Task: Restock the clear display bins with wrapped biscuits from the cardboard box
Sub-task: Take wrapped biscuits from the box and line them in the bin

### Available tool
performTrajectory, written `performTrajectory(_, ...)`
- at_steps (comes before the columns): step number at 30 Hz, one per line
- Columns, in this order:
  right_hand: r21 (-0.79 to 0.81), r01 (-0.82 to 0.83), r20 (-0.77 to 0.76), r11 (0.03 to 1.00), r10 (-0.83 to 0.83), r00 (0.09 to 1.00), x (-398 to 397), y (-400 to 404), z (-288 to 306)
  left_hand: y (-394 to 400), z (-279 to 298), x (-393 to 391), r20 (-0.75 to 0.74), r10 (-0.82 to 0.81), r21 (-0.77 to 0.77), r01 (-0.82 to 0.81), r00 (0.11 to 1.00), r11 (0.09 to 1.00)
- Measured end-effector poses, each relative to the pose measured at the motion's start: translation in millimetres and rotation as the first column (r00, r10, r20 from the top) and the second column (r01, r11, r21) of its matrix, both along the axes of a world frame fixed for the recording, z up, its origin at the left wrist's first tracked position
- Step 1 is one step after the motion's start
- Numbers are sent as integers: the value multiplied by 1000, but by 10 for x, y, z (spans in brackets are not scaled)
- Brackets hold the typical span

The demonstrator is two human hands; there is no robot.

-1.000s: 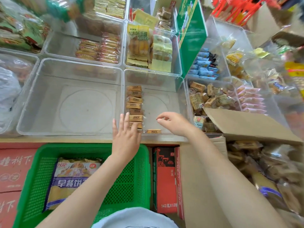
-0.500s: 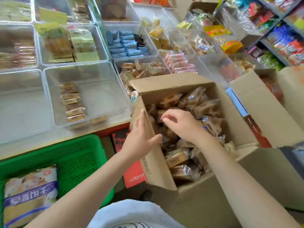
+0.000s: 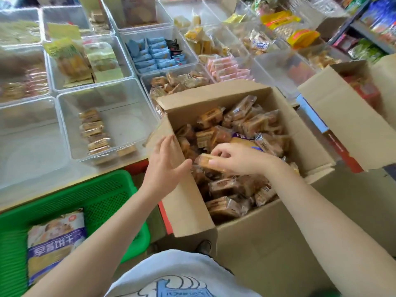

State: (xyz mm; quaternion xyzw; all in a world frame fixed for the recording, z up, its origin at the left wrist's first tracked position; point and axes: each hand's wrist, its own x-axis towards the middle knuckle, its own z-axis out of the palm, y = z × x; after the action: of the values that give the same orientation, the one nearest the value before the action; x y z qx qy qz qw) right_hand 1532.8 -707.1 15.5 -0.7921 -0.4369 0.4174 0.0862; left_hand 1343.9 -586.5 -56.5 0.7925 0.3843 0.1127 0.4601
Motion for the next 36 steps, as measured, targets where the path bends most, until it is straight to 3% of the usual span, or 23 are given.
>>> performTrajectory(2,104,181,-175,978,-161,971,40,44,43,22,156,-50,140,-30,8,29,990,1000)
performTrajectory(5,92,347,-593,933,-229,772,-27,215,109,133,412,-52,266,-95,-191,149,959,970)
performTrajectory(7,49,361,-701,931,-225,677,-125,374,151,240,539,-64,302,-67,-275,154,951,949)
performTrajectory(9,44,335,-707,941,-208,676,-228,570,154,374,616,-129,300,44,-321,57,953,945)
performTrajectory(11,95,260,-628,961,-144,764,-325,808,131,535,622,-263,285,137,-341,-33,949,939)
performTrajectory(14,188,60,-381,980,17,924,-498,1231,132,810,551,-497,276,223,-315,-131,935,940)
performTrajectory(17,190,-123,-181,974,158,971,-699,1680,101,1112,400,-746,270,296,-287,-217,916,933)
performTrajectory(23,122,-259,-125,958,274,954,-1079,2548,-168,1796,-89,-1197,249,378,-312,-295,892,903)
performTrajectory(25,150,-251,-48,956,260,964,-1149,2825,-356,1999,-306,-1303,183,385,-217,-345,905,913)
performTrajectory(27,159,-250,115,955,233,966,-1163,3079,-614,2154,-536,-1394,15,351,-13,-351,936,936)
performTrajectory(29,108,-314,341,943,262,903,-1145,3277,-908,2220,-769,-1461,-199,267,183,-232,943,955)
performTrajectory(31,10,-398,498,918,340,797,-1143,3424,-1210,2252,-1021,-1507,-353,177,270,-81,919,959)
performTrajectory(33,-90,-438,546,895,412,730,-1182,3529,-1466,2243,-1243,-1531,-442,138,298,-1,886,955)
performTrajectory(36,-213,-444,502,870,487,715,-1221,3632,-1801,2189,-1431,-1523,-500,170,411,59,849,910)
